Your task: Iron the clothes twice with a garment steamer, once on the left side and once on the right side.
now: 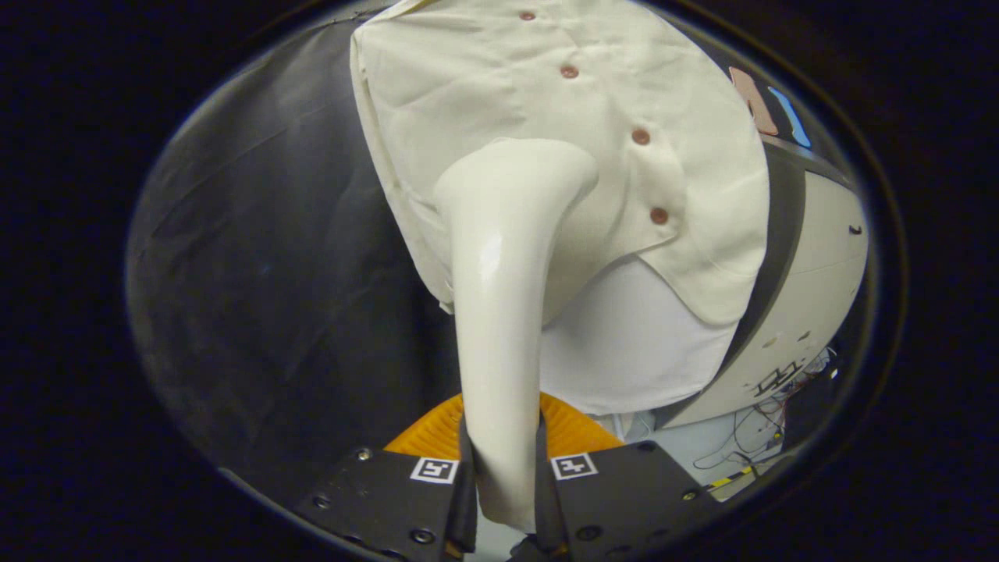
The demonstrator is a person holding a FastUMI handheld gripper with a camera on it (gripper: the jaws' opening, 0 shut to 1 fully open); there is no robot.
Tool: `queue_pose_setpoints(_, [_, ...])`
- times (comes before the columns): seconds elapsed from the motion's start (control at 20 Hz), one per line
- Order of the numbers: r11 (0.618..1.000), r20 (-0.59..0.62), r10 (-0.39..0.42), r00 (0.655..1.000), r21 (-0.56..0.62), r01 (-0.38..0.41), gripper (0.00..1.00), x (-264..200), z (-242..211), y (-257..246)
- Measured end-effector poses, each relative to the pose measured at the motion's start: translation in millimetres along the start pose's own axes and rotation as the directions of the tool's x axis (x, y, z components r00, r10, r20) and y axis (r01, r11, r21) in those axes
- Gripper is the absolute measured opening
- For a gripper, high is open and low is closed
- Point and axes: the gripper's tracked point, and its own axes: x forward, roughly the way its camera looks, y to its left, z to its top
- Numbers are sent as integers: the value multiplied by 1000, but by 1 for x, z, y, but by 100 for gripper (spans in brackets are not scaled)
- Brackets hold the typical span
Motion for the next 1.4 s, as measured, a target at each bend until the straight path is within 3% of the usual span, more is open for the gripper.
queue_pose_setpoints(0.3, [1000,116,12,993,15,-13,29,-44,30,-5])
queue_pose_setpoints(0.5, [1000,205,-18,979,-19,22,29,-95,68,-8])
queue_pose_setpoints(0.8, [994,288,-45,956,-85,72,29,-126,109,-26])
queue_pose_setpoints(1.15, [998,372,-13,928,-57,36,29,-112,195,-53])
queue_pose_setpoints(1.4, [996,389,14,921,-86,20,29,-79,224,-75])
